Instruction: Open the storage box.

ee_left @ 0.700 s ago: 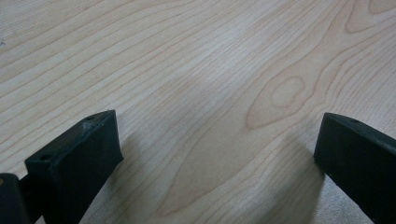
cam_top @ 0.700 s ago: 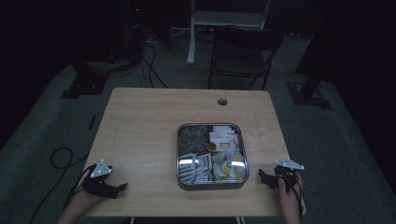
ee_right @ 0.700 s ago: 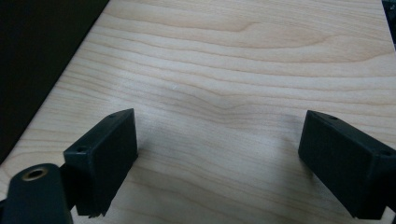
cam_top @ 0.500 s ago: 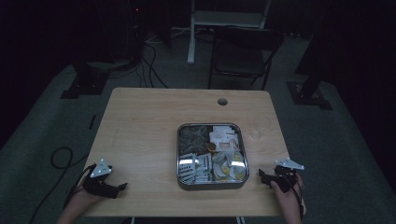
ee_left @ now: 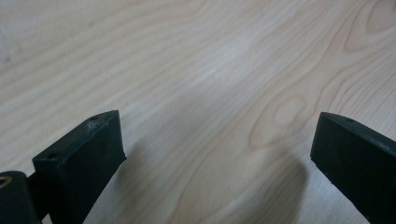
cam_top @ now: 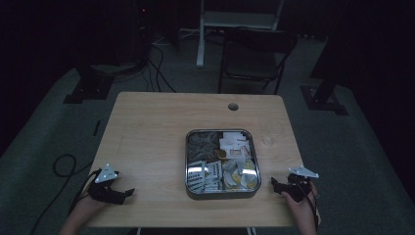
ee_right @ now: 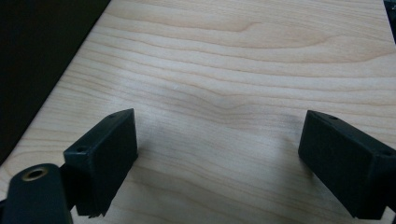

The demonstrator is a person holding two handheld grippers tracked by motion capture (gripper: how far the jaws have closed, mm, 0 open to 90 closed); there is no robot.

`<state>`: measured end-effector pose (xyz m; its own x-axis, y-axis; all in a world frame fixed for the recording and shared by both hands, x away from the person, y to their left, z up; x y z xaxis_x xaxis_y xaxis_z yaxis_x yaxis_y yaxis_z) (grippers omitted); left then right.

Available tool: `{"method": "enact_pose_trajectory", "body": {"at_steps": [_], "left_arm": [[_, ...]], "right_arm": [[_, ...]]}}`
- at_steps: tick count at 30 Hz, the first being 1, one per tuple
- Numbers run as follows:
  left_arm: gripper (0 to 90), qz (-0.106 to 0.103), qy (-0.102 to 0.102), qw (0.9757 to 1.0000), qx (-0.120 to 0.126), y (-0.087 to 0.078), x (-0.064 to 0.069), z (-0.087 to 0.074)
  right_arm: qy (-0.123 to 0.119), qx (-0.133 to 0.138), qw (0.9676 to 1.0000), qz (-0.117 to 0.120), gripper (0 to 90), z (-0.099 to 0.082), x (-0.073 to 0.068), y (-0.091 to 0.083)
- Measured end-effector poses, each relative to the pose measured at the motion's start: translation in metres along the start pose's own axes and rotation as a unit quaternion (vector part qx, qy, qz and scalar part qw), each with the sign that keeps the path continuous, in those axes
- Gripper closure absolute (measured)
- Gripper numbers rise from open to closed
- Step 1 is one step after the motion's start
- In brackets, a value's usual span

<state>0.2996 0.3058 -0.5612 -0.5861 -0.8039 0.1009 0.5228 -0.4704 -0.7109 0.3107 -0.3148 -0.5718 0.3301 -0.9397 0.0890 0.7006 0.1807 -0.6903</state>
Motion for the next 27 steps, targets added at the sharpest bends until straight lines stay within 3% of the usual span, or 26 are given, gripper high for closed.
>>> {"method": "enact_pose_trajectory", "body": {"at_steps": [5,12,16,27], "left_arm": [[3.2,-0.009,0.010,0.9999,0.001,0.002,0.006,0.012],[3.2,-0.035,0.042,0.9985,0.009,0.010,0.026,0.043],[3.2,-0.049,0.061,0.9969,0.012,0.017,0.040,0.060],[3.2,-0.093,0.092,0.9909,0.034,0.032,0.071,0.100]], "right_arm": [[0.000,0.000,1.0000,0.000,11.2,0.000,0.000,0.000],[0.000,0.000,1.0000,0.000,11.2,0.000,0.000,0.000],[0.000,0.000,1.0000,0.000,11.1,0.000,0.000,0.000],[0.000,0.000,1.0000,0.000,11.1,0.000,0.000,0.000]]}}
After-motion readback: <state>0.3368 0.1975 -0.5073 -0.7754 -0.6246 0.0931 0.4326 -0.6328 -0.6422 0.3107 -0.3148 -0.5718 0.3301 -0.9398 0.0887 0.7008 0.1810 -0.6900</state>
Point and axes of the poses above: each handheld gripper's, and its own axes: y roughly forward along the jaws, z roughly out of its top, x roughly to its right, the point moved 3 cm from there along y, roughly forward along the jaws, and after that the axes turned 8 degrees about -y, right-handed, at the moved point
